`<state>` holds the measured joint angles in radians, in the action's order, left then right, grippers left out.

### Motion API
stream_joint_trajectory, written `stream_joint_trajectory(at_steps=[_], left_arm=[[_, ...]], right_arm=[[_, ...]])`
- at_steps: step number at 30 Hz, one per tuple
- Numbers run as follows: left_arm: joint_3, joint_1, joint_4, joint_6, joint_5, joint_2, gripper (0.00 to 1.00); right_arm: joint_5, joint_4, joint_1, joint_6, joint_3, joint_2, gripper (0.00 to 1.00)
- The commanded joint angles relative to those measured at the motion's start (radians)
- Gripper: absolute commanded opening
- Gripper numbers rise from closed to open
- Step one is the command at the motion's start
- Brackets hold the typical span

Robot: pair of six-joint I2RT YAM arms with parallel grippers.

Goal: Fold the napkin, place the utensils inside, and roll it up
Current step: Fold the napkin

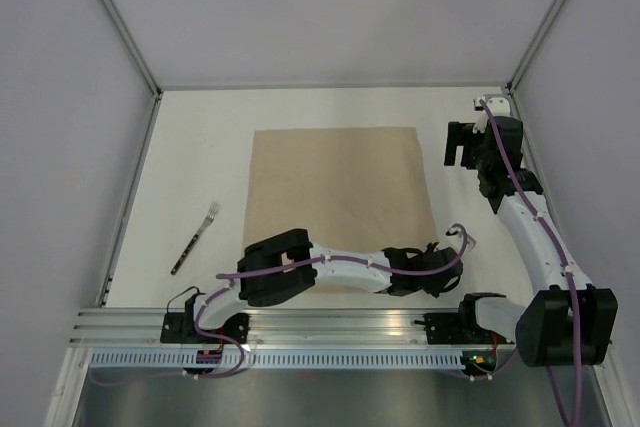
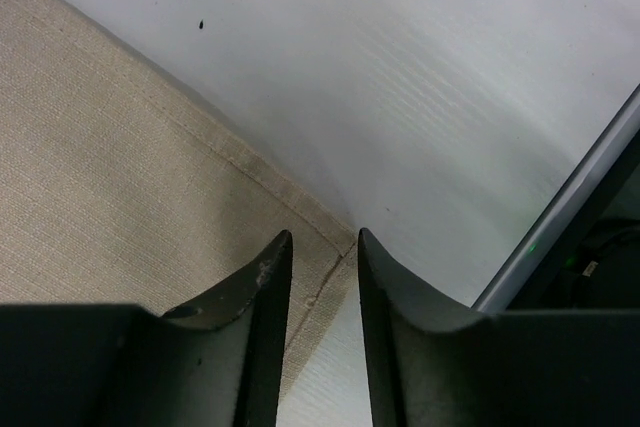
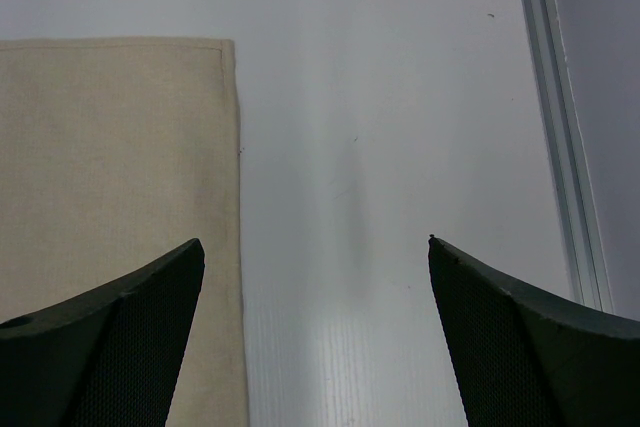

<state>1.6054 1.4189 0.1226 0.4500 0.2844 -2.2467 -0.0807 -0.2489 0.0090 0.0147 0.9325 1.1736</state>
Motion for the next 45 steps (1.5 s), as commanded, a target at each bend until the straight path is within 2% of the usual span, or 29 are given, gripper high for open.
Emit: stream_joint_trajectory(at_steps=[1,17,25,30,42,45], left_arm=[[0.007,0.008,0.002,-0.017,-0.002,0.039,0.40],[0.014,0.048,0.035,-0.074,0.024,0.009,0.44],[0.016,0.055,0.052,-0.088,0.052,-0.033,0.42],[0.016,0.057,0.055,-0.097,0.065,-0.059,0.37],[0.030,0.055,0.052,-0.111,0.068,-0.047,0.04],[0.030,0.055,0.042,-0.117,0.044,-0.007,0.02]], right_arm=[[-0.016,-0.004,-0.001,0.008,0.035,0.001,0.98],[-0.013,-0.007,-0.001,0.013,0.038,0.008,0.98],[-0.014,-0.007,-0.003,0.014,0.038,0.004,0.98],[-0.014,-0.009,-0.003,0.014,0.038,0.003,0.98],[-0.016,-0.009,-0.003,0.019,0.037,0.001,0.98],[-0.017,-0.007,-0.003,0.018,0.037,0.000,0.98]])
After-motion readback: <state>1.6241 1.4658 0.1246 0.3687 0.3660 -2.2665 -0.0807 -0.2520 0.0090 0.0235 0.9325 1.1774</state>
